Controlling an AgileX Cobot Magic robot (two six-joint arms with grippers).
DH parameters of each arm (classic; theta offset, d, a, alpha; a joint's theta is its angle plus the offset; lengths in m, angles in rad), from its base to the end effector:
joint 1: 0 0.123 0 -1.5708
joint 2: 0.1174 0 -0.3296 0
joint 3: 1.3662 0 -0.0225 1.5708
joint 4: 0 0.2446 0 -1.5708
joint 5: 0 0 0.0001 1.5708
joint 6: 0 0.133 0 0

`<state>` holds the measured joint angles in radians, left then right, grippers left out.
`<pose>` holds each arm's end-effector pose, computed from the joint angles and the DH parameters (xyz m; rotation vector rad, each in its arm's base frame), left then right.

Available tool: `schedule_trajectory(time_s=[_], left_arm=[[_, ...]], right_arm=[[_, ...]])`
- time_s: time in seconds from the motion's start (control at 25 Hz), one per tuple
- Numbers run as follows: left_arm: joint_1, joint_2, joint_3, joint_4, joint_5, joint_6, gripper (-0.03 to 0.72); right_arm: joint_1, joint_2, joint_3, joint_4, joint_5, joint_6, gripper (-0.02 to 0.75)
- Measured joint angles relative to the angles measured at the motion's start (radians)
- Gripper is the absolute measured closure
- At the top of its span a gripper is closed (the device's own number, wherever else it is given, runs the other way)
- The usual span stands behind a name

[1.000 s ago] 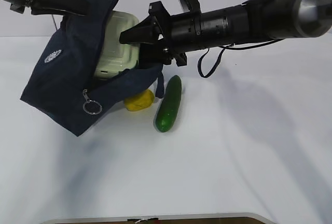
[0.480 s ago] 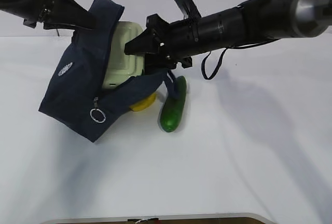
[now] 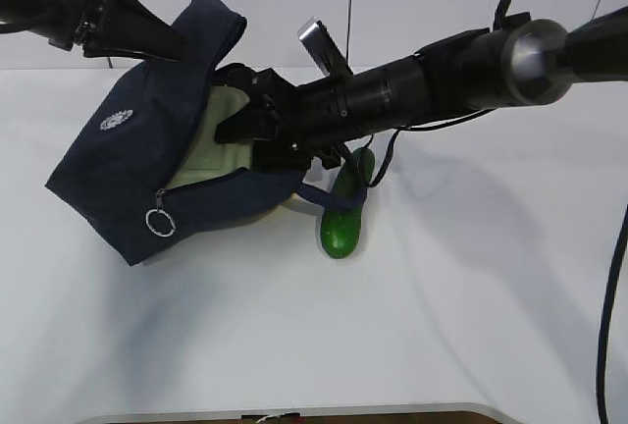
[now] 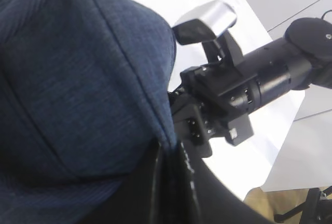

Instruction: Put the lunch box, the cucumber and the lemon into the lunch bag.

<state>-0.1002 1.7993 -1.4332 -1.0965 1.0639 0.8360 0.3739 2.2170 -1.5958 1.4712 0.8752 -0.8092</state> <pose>0.3881 -0.1430 0.3185 0.5528 2.2891 -1.1202 0.4451 0.2839 0.2039 -0.2571 2.3474 1.4785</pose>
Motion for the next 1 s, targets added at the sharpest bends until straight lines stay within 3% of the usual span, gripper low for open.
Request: schedule_trajectory(time_s=[0.32, 0.56, 1.0], left_arm=[[0.0, 0.001, 0.004, 0.004, 0.009, 0.0, 0.677], [0.0, 0.011, 0.004, 0.006, 0.009, 0.0, 0.677], [0.0, 0.028, 0.004, 0.006, 0.009, 0.0, 0.678]], right_arm=[[0.006, 0.001, 0.0, 0.006, -0.053, 0.019, 0.353], [0.006, 0.001, 0.0, 0.089, -0.07, -0.001, 0.353], [0.006, 0.035, 0.0, 0.093, -0.076, -0.005, 0.353]])
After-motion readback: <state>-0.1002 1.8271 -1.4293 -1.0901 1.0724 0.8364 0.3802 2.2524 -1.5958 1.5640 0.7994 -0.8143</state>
